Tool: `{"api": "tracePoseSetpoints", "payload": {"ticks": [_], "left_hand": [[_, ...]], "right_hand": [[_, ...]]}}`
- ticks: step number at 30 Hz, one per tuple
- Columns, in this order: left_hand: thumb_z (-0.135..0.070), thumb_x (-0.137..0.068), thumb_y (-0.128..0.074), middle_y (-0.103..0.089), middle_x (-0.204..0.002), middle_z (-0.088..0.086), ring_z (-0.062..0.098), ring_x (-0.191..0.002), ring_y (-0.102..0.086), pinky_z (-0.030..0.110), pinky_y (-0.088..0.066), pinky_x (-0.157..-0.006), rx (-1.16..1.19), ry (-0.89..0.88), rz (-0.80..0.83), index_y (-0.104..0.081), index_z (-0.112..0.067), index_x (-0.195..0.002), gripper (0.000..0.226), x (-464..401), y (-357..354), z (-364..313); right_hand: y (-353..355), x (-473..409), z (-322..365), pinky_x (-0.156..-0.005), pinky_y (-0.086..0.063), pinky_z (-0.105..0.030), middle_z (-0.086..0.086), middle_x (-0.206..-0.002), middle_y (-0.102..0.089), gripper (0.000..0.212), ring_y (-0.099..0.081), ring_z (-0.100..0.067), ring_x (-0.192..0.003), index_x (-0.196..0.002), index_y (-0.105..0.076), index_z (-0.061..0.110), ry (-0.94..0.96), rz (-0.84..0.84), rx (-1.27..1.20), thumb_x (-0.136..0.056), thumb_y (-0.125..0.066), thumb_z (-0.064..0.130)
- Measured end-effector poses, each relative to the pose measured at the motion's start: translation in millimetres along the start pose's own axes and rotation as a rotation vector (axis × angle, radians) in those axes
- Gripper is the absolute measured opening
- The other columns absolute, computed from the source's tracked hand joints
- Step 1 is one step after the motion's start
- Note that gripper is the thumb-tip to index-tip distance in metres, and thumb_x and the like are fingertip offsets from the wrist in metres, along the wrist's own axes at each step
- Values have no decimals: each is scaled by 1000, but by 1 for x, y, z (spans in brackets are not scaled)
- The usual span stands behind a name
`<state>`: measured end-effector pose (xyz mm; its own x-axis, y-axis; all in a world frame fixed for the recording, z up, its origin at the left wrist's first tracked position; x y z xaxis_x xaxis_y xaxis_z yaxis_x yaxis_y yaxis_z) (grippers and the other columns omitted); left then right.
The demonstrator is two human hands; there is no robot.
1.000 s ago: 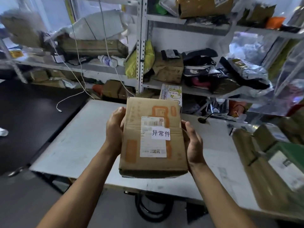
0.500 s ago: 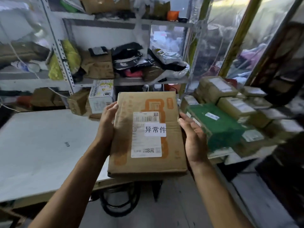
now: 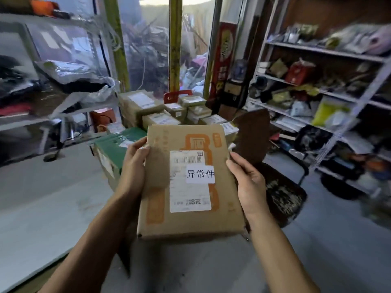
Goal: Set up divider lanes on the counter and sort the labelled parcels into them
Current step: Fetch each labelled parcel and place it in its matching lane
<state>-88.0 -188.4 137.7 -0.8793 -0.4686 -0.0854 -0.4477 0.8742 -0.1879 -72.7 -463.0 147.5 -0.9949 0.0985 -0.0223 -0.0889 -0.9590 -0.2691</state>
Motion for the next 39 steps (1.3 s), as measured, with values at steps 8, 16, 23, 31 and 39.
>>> {"api": "tracePoseSetpoints", "payload": {"ticks": [8, 16, 23, 31, 39], "left_hand": [[-35, -106, -46, -60, -120, -8, 11, -99, -66, 25, -55, -66, -26, 99, 155, -47, -34, -139, 32, -70, -148, 44], [-26, -106, -48, -60, -120, -2, 13, -100, -66, 25, -57, -70, 44, 148, 122, -44, -30, -134, 29, -207, -255, 74], [-32, -104, -51, -62, -126, 5, 22, -105, -69, 40, -62, -79, 71, 168, 31, -42, -27, -144, 41, -315, -298, 79], [-35, -108, -42, -62, -123, 10, 28, -107, -68, 48, -60, -86, 76, 132, -192, -42, -30, -143, 35, -428, -300, 75], [-32, -105, -47, -66, -126, 11, 29, -106, -69, 47, -61, -84, 26, 138, -451, -48, -28, -145, 40, -519, -294, 84]], "right_hand": [[83, -120, -2, -66, -59, -17, 7, -94, -80, 23, -75, -4, -82, -106, -73, 29, -33, -150, 37, -92, -72, 11], [89, -308, 11, -68, -62, -24, 0, -94, -80, 25, -76, -12, -81, -111, -73, 26, -89, -107, 90, -90, -73, 11], [59, -451, 12, -61, -59, -22, -1, -88, -80, 23, -75, -11, -74, -110, -74, 22, -96, -8, 76, -91, -72, 10], [-40, -623, -6, -64, -60, -28, -8, -93, -79, 21, -77, -18, -78, -109, -75, 22, -86, 274, 131, -92, -73, 11], [-124, -741, -36, -78, -63, -31, -2, -100, -76, 17, -74, -18, -89, -99, -74, 30, -94, 515, 162, -93, -72, 14]]}}
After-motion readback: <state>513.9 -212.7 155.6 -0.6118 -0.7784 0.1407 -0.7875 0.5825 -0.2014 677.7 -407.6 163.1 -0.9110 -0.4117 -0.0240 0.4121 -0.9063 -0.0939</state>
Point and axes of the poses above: each hand's wrist, its own x-axis away from the middle knuckle, its own y-axis out of the back of the hand, z = x × y, the point moved 7 cm from there along -x, towards the middle knuckle
